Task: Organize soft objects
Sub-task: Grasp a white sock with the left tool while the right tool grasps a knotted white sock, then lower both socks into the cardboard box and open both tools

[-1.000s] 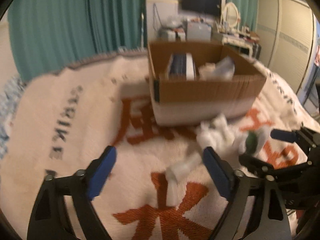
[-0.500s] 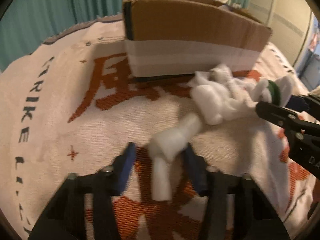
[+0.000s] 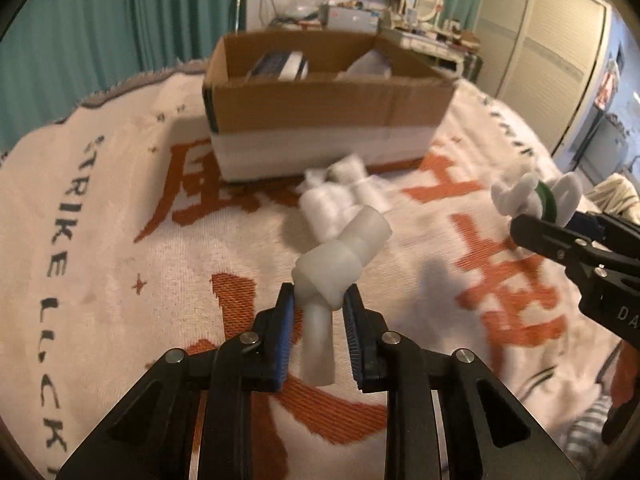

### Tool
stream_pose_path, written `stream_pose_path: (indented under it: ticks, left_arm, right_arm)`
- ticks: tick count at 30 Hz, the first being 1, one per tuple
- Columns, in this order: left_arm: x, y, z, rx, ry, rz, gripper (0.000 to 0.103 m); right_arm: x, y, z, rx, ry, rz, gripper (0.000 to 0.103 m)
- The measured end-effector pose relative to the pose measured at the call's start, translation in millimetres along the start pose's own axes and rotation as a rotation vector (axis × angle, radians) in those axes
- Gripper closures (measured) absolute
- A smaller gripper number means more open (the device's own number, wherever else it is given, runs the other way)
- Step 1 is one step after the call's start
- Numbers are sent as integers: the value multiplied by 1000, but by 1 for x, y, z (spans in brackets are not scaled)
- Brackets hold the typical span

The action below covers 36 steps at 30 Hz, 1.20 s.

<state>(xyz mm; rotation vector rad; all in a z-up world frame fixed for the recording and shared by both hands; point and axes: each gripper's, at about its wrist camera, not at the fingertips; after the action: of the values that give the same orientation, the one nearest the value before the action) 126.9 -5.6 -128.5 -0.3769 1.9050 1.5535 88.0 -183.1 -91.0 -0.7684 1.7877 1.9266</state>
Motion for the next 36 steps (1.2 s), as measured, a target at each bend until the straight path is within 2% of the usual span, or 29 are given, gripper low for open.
stream_pose_path:
  ticks: [10, 15, 20, 25, 29, 33, 36]
  left_arm:
    - [-28, 96, -30, 6, -60, -172, 80]
    - [-51, 122, -32, -5, -52, -209, 80]
    - [-78, 128, -30, -39, -59, -240, 80]
    - [-115, 116, -20, -53, -47, -271, 80]
    - [-148, 96, -13, -58, -42, -287, 79]
    - [-182, 57, -3, -70, -41, -284, 79]
    - [-199, 24, 3, -74, -41, -265, 79]
  right_arm:
    - [-18, 102, -3, -43, 7, -151, 60]
    - [-48, 148, -1, -42, 41, -236, 60]
    - [-84, 167, -6, -66, 51, -291, 60]
    - [-123, 156, -14, -70, 64, -319, 60]
    - [-161, 130, -26, -170, 10, -319, 59]
    - [-195, 87, -27, -160, 25, -296, 58]
    - [-215, 41, -29, -119, 38, -262, 58]
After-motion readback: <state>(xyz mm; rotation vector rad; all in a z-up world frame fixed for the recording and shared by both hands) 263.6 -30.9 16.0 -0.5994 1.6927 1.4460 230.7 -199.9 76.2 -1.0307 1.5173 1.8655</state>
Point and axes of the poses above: each gripper's, at about its wrist camera, not at the fingertips, and y roughly against the way its jaws point, z to its left, x to its underside, and after that the axes turned 1 degree about -z, right-handed
